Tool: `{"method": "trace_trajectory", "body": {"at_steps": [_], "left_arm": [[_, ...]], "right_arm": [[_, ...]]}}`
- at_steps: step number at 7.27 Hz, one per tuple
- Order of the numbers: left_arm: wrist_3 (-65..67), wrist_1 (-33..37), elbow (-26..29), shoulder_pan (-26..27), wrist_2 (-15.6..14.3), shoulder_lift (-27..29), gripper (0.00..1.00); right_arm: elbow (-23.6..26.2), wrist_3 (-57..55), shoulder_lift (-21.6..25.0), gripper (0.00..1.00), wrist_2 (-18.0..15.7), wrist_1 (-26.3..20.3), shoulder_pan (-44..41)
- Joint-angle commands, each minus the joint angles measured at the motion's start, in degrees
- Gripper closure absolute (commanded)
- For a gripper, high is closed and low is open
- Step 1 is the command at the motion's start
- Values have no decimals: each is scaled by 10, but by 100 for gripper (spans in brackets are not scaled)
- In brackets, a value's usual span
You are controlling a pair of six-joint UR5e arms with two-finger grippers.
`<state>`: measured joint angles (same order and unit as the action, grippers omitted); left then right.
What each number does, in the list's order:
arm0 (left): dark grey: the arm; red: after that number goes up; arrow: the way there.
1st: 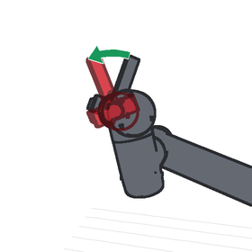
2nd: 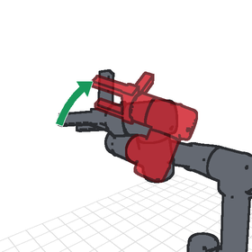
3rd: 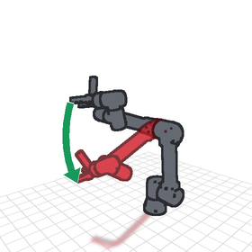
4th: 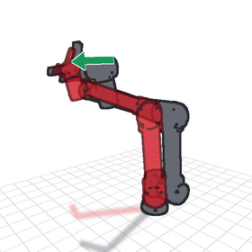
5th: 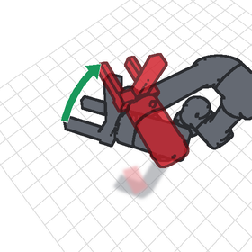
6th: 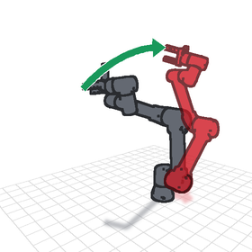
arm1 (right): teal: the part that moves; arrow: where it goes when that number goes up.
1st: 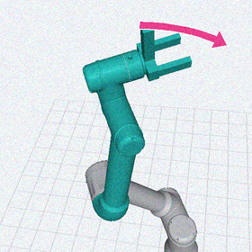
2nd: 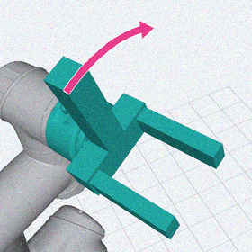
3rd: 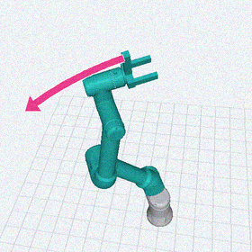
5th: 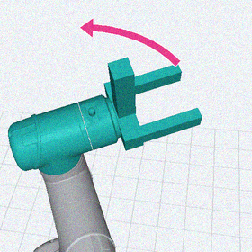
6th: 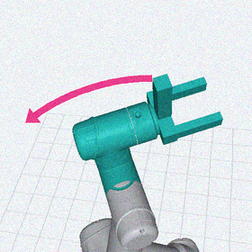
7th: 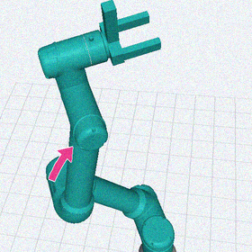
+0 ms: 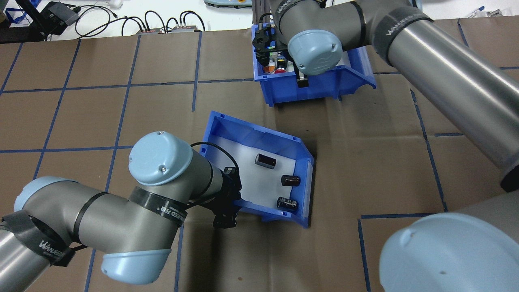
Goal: Place battery box in front
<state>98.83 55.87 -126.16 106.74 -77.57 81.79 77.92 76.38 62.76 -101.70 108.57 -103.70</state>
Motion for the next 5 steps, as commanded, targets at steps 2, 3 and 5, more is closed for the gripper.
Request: {"method": "trace_trajectory", "body": {"at_steps": [2,3,5], "left_arm": [[1,6,43,-129,54,16,100],[-1,6,80,-142,78,40,100],[-3,6,169,-143,120,117,100]], "right_arm": [[116,117,86,97,9,44,117],[149,152,111,97,14,59,145],[221,208,168,97,58,73,201]]}}
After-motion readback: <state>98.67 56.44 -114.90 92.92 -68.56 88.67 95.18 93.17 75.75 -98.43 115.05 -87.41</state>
